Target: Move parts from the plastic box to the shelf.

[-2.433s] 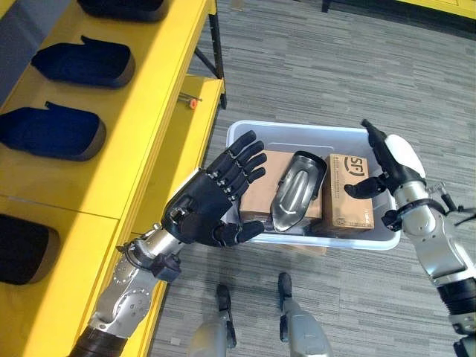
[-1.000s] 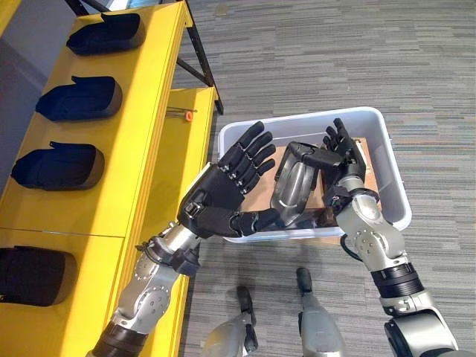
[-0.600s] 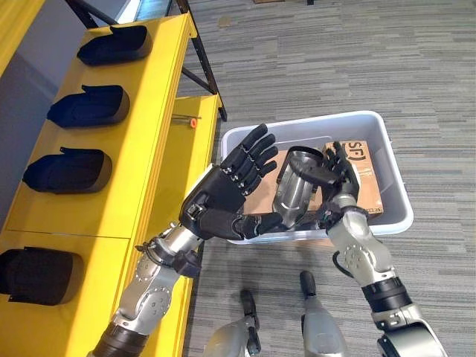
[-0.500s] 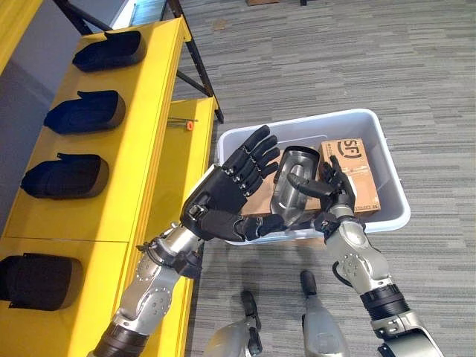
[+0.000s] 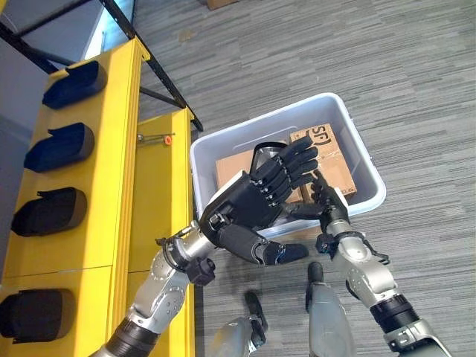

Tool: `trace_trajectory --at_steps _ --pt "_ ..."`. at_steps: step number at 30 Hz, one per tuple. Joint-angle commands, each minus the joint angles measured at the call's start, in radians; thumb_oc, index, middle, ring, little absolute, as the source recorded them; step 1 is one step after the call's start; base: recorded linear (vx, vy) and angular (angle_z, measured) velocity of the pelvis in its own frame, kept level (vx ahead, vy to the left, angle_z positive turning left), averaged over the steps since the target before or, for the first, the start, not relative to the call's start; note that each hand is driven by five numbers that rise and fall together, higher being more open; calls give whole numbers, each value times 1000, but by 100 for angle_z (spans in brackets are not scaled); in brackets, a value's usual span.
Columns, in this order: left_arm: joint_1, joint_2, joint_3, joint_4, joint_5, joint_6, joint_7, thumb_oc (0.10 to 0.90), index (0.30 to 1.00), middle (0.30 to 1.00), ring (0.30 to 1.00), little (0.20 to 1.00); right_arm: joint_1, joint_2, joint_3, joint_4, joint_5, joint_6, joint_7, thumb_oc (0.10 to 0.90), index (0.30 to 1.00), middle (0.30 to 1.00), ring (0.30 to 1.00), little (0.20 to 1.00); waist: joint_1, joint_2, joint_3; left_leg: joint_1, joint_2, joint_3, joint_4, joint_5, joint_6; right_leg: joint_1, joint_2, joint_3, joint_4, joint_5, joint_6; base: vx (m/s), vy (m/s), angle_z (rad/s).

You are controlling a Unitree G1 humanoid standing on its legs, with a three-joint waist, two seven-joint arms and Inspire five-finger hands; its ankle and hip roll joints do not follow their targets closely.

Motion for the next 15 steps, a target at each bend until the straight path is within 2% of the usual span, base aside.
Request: trace_trajectory --at_steps 1,2,3,4,6,7,8,9,10,13,14,15 --pt "-51 -23 27 -80 -13 -68 35 900 1000 1000 1000 1000 -77 76 11 -49 -86 -121 31 900 1000 1000 1000 1000 23 -29 -38 -121 -37 -144 346 -27 46 127 -16 110 -138 34 21 142 53 15" --pt "-47 -23 30 -79 -15 -69 38 900 1000 1000 1000 1000 -82 80 19 -47 -93 -120 30 900 1000 1000 1000 1000 31 -26 -35 -117 -33 -161 287 -20 46 125 -9 121 -124 22 24 156 170 -55" --pt "-35 -20 41 -82 -17 -73 37 900 1000 1000 1000 1000 -89 87 30 -48 -109 -115 26 900 1000 1000 1000 1000 47 -21 -37 -104 -17 -183 150 3 46 121 2 135 -118 9 31 195 266 -108" --pt "-12 -13 56 -90 -18 -77 24 900 1000 1000 1000 1000 -92 93 38 -53 -113 -106 24 900 1000 1000 1000 1000 64 -11 -36 -78 27 -212 -51 71 21 133 16 143 -116 -9 38 278 346 -115" --pt "46 -16 85 -101 -36 -73 -20 900 1000 1000 1000 1000 -88 94 48 -59 -116 -91 25 900 1000 1000 1000 1000 89 -15 -53 -40 119 -251 -281 171 -18 185 15 145 -136 -39 46 341 350 -78" --pt "58 -16 89 -100 -40 -72 -32 900 1000 1000 1000 1000 -86 99 54 -59 -121 -85 20 900 1000 1000 1000 1000 100 -19 -56 -57 147 -291 -288 223 -27 198 16 154 -137 -45 41 275 261 -81" --pt "65 -17 95 -93 -37 -72 -52 900 1000 1000 1000 1000 -89 101 58 -54 -114 -83 13 900 1000 1000 1000 1000 102 -25 -60 -60 159 -300 -302 225 -25 215 10 153 -144 -52 38 148 158 -61" --pt "64 -18 96 -88 -37 -72 -63 900 1000 1000 1000 1000 -93 100 58 -49 -108 -87 12 900 1000 1000 1000 1000 104 -26 -62 -56 159 -294 -307 213 -21 219 8 152 -151 -51 38 126 178 -57" --pt "53 -15 98 -82 -36 -59 -83 900 1000 1000 1000 1000 -116 105 55 -37 -99 -89 4 900 1000 1000 1000 1000 114 -26 -64 -54 160 -311 -305 189 -33 211 6 156 -143 -60 47 90 173 -38" --pt "32 -17 83 -65 -55 -44 -87 900 1000 1000 1000 1000 -144 109 51 -35 -73 -63 -24 900 1000 1000 1000 1000 111 -23 -65 -42 157 -268 -270 153 -40 190 -11 152 -105 -70 66 141 232 -57" --pt "19 -20 71 -47 -46 -38 -82 900 1000 1000 1000 1000 -143 111 40 -30 -57 -47 -28 900 1000 1000 1000 1000 106 -25 -74 -27 146 -240 -253 126 -33 191 -27 149 -110 -58 86 185 195 -25" --pt "17 -20 68 -44 -46 -37 -83 900 1000 1000 1000 1000 -141 111 36 -28 -58 -44 -24 900 1000 1000 1000 1000 105 -28 -76 -24 143 -235 -250 119 -30 192 -31 149 -114 -53 91 190 178 0"
